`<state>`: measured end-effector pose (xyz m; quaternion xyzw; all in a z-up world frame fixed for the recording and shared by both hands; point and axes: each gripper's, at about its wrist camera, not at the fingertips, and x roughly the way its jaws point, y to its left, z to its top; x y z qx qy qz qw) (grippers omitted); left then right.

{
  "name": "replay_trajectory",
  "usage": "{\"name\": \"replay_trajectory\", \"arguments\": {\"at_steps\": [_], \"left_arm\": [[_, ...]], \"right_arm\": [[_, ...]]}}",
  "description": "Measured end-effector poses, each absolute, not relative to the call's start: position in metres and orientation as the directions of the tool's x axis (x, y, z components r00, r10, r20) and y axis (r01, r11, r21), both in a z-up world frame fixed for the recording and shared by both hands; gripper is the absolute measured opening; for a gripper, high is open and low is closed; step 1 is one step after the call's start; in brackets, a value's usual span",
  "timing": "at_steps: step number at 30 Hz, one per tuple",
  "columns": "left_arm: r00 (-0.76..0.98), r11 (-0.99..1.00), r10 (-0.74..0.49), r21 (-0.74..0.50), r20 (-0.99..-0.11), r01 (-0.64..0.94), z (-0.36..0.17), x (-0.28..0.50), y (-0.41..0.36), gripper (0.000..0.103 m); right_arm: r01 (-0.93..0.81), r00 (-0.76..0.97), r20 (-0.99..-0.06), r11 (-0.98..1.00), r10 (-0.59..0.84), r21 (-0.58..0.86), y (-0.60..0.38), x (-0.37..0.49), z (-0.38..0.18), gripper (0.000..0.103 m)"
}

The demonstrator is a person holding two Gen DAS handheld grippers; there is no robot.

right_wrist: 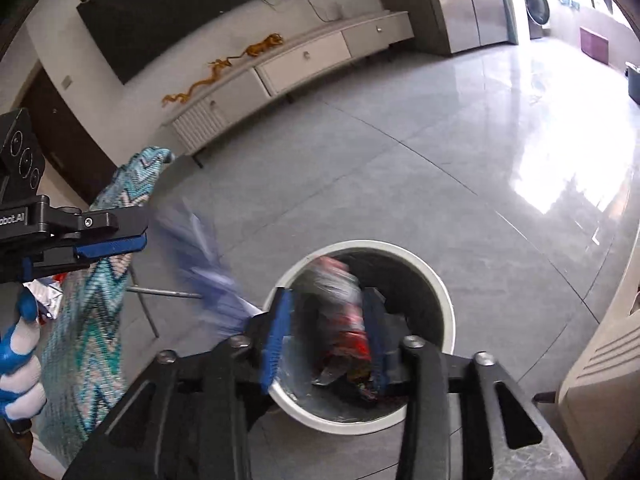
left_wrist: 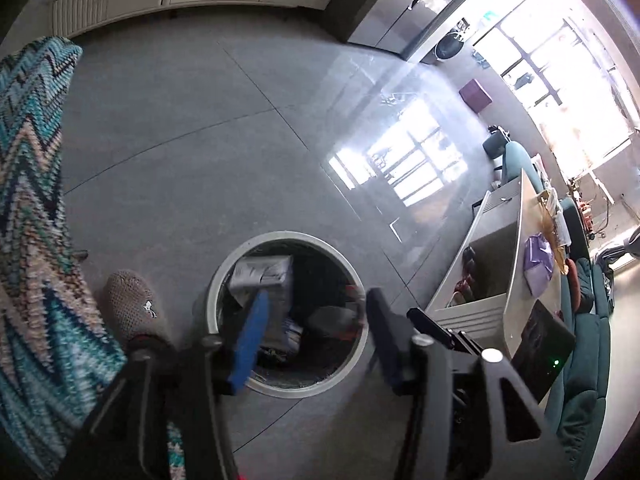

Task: Collect trash
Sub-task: 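Carry carton and clear wrapper over the black bin and open both tools, then move both open tools back over the remaining trash on the table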

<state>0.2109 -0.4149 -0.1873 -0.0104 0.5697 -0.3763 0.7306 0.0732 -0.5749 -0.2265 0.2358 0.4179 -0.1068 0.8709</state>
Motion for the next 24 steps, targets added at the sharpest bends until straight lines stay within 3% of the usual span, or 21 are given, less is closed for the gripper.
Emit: {"name": "replay_trajectory", "arguments": {"at_steps": [11, 24], "left_arm": [[0.136, 0.711, -0.581, -0.420, -0.802, 0.564, -0.161, 0.194, -0.377, 0.053], [0.402, 0.729, -0.624, -0.313, -0.670, 0.609, -0.076, 0.140, -0.276, 0.053]], "right_arm": [[0.403, 0.642, -0.766, 0.857, -0.013, 0.323, -0.565, 0.068, -0.216, 0.048], [0.344, 0.732, -0.676, 0.905, -0.090, 0.252, -0.511, 0.034, -0.131, 0.049]]}}
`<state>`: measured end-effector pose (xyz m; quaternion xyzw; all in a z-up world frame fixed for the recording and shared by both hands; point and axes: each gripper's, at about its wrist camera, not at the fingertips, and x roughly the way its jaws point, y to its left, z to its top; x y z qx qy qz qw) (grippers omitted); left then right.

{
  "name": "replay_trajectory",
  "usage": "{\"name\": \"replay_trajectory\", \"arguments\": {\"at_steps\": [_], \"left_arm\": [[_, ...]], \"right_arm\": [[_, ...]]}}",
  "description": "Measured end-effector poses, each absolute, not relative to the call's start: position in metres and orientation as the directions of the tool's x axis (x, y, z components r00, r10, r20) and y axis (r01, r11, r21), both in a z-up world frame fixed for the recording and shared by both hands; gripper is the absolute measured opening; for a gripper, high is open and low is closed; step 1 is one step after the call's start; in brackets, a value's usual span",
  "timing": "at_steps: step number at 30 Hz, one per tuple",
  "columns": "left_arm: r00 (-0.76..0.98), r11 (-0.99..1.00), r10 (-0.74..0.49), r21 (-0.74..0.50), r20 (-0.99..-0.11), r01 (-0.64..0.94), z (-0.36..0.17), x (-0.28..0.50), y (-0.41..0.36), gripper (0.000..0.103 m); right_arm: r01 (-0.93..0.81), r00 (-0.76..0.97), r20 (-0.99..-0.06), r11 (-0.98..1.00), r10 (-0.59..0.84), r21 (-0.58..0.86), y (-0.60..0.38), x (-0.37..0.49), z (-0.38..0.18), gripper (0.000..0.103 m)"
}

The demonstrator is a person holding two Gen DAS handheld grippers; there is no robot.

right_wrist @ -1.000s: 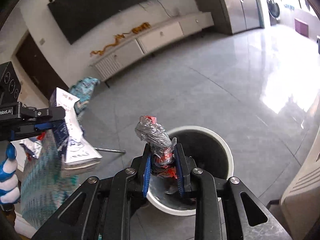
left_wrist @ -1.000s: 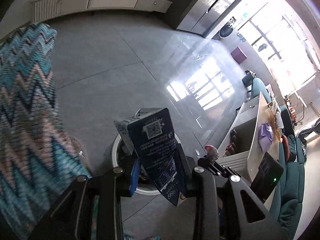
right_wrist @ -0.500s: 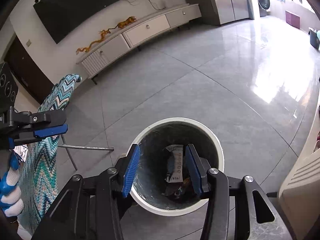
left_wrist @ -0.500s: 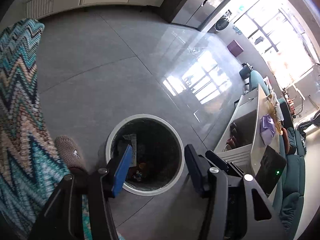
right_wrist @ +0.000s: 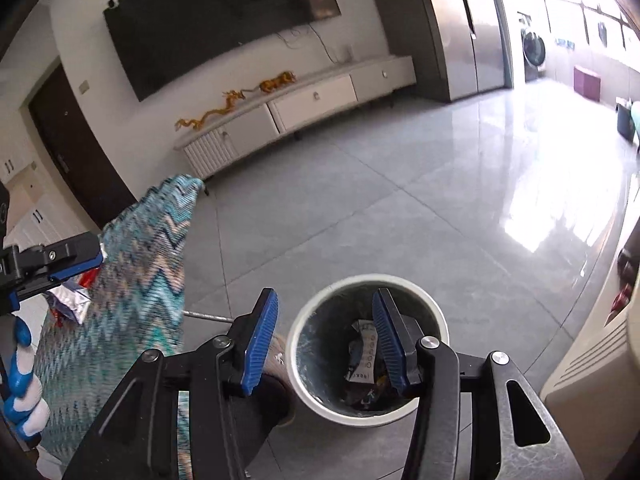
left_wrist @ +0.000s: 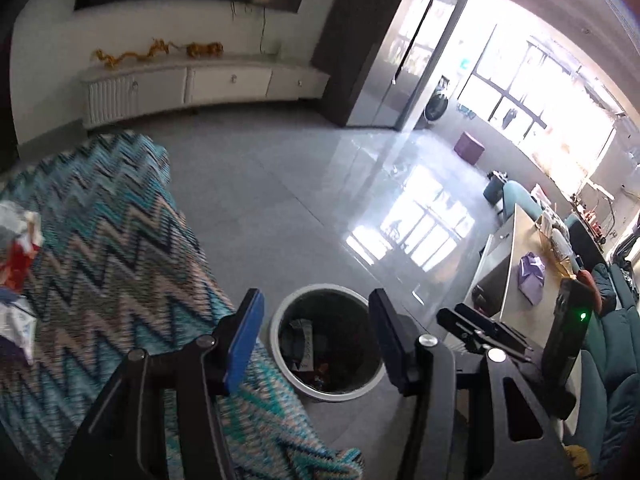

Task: Collect trash
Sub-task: 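Move both open tools back over the remaining trash on the table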

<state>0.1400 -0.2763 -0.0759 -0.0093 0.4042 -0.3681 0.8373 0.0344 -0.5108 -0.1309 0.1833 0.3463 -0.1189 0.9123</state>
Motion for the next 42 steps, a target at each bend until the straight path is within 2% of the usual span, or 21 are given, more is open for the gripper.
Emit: {"name": "replay_trajectory", "arguments": {"at_steps": [10, 12, 18, 31, 42], "left_arm": [[0.577, 0.787, -0.592, -0.247, -0.564, 0.566, -0.018, 0.100, -0.138, 0.053], [0.606, 0.807, -0.572, -0.247, -0.553, 0.537, -0.013, 0.093, -0.107, 0.058], [0.685, 0.852, -0.523, -0.273, -0.507, 0.447, -0.009, 0.075, -0.013, 0.058], [0.774, 0.911, -0.384, -0.343, -0.504, 0.229, -0.036, 0.067, 0.150, 0.058], [0.770, 0.920, -0.336, -0.365, -0.542, 0.145, -0.057, 0.086, 0.197, 0.058]], "right_arm": [[0.222, 0.810, -0.582, 0.954, -0.067, 0.199, -0.433, 0.028, -0.055, 0.053], [0.191, 0.820, -0.570, 0.964, -0.052, 0.187, -0.414, 0.028, -0.042, 0.053], [0.124, 0.833, -0.553, 0.983, -0.028, 0.137, -0.364, 0.031, -0.013, 0.054], [0.013, 0.849, -0.528, 0.999, 0.010, 0.041, -0.265, 0.047, 0.026, 0.058], [-0.133, 0.806, -0.579, 0.991, 0.122, 0.023, -0.198, 0.097, 0.006, 0.064]]}}
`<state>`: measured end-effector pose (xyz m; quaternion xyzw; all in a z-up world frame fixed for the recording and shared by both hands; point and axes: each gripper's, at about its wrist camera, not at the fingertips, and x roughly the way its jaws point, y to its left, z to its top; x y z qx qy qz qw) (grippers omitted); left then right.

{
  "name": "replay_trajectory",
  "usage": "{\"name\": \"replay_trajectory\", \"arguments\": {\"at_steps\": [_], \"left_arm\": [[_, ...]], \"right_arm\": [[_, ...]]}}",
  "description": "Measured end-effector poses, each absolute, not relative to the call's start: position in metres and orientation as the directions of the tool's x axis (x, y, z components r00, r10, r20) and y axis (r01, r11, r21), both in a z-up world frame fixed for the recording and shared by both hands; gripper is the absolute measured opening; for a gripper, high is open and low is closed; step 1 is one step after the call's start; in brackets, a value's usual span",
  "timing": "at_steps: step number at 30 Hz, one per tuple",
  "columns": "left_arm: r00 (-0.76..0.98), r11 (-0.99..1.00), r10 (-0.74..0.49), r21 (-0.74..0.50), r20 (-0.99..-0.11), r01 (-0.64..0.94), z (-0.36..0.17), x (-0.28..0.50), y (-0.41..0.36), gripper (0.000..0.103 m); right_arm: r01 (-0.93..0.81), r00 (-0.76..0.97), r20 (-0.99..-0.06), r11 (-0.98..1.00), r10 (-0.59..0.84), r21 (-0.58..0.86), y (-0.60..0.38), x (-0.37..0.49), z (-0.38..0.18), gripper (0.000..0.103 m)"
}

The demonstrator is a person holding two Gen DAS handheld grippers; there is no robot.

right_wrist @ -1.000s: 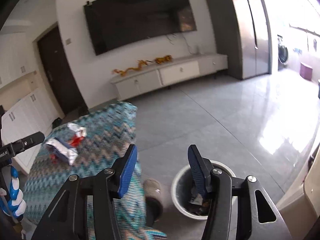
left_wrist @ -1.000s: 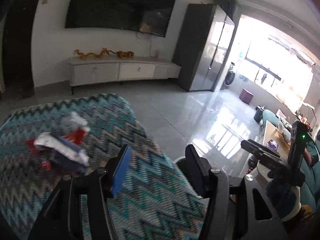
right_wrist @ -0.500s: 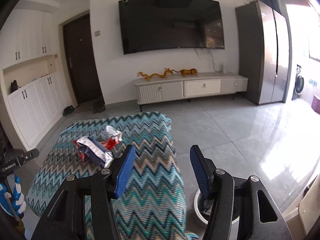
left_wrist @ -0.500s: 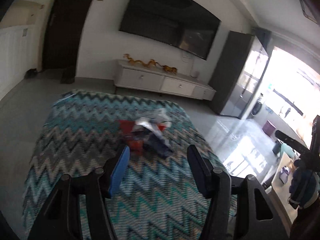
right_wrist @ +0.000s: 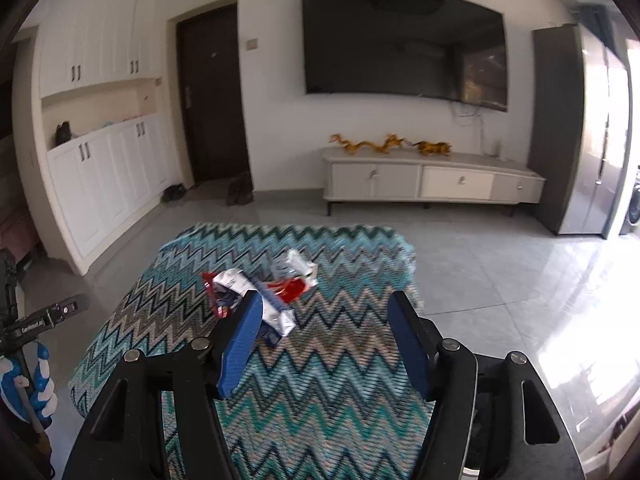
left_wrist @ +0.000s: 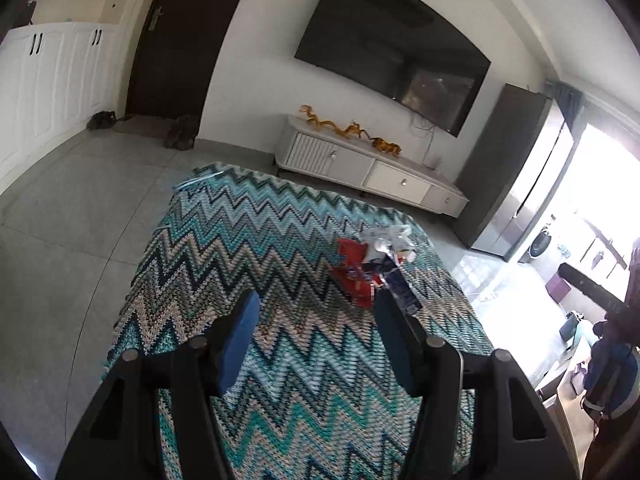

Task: Collect trash
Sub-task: 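Grasp the red snack bag with the left tool while the right tool grasps the white printed bag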

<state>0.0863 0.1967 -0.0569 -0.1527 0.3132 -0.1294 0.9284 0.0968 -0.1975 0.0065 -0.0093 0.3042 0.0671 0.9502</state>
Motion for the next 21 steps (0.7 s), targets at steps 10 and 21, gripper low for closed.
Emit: {"name": "replay_trajectory", "arguments": {"at_steps": [10, 21], "left_arm": [[0.674, 0.925, -0.370, -0.319, -0.639, 0.206, -0.093, 0.140, 0.152, 0.066], [0.542, 0.904, -0.423, -0.300, -0.726, 0.305, -0.135, 0.213, 0.080, 0.066]], "right_arm": [[-0.283, 0.686, -0.695, 0.959, 0.218, 0.022, -0.162, 0.166, -0.061, 0.070], [-0.418, 0.570, -0.738, 0.901, 0.362, 0.119, -0.160, 0.236, -0.107, 0.071]]}}
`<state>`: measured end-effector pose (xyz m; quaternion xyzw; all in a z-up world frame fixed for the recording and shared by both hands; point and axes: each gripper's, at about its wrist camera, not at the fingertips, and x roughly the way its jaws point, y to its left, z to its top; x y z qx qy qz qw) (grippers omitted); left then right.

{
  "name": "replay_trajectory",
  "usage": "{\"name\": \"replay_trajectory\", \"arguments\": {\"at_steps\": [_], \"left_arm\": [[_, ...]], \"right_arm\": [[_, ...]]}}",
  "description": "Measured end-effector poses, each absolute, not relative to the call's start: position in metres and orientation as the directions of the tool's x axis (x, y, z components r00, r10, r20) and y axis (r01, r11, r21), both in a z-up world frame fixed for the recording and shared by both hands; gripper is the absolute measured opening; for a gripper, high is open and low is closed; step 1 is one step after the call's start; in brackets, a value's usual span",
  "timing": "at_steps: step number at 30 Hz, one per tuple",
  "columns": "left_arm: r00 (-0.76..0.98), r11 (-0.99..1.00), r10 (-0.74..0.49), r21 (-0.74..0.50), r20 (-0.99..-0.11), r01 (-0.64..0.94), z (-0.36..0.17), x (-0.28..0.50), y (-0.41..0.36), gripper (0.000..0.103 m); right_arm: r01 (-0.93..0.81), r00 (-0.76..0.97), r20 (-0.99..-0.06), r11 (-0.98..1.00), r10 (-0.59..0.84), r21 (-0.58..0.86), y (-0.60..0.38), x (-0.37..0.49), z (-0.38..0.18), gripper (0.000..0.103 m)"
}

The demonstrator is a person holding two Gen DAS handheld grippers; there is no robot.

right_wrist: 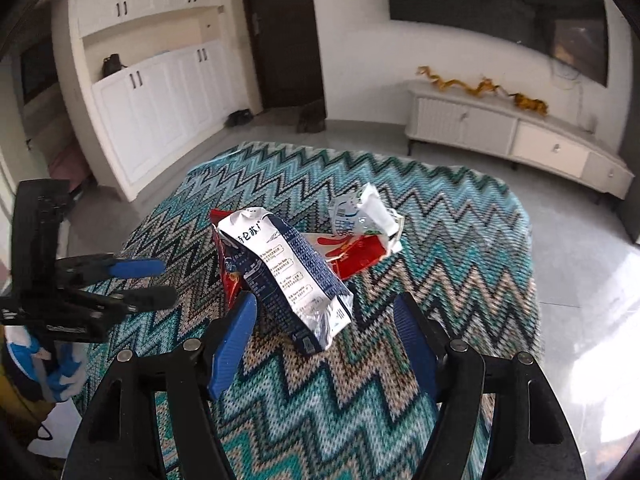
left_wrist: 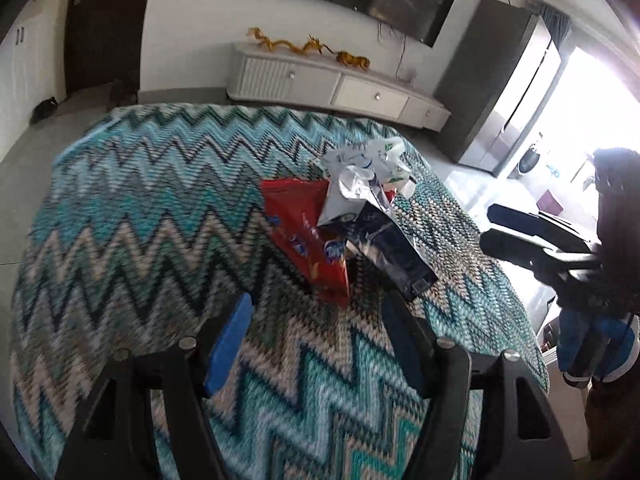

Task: Collect trash
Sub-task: 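Grasp the red snack bag with the left tool while the right tool grasps the white printed bag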

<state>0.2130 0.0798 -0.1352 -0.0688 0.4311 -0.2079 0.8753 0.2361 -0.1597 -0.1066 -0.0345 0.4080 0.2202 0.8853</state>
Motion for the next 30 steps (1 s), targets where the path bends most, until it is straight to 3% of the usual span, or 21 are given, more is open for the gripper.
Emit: {"name": "replay_trajectory", "arguments": {"at_steps": [10, 15, 20, 30], "left_arm": [[0.492, 0.904, -0.412, -0.277, -0.767, 0.325, -0.163, 0.258, 0.056, 0.064], [0.476, 0.906, -0.415, -0.306, -0.775, 0.291, -0.177, 0.270, 0.069, 0.043], [0.481, 0.899, -0.434, -0.335, -0.762, 0.281, -0.180, 0.274, 0.080, 0.031], [0.484, 0.889, -0.455, -0.351, -0.748, 0.293, -0.182, 0.270, 0.087, 0.028]], "right_arm": [[-0.487, 0.469, -0.757, 0.848, 0.455, 0.208, -0.154, 0.280, -0.140, 0.073], [-0.506, 0.443, -0.757, 0.831, 0.480, 0.232, -0.146, 0.291, -0.150, 0.073], [-0.533, 0.414, -0.758, 0.809, 0.504, 0.247, -0.133, 0.295, -0.160, 0.073], [-0.556, 0.389, -0.772, 0.796, 0.503, 0.239, -0.122, 0.303, -0.171, 0.074]]}}
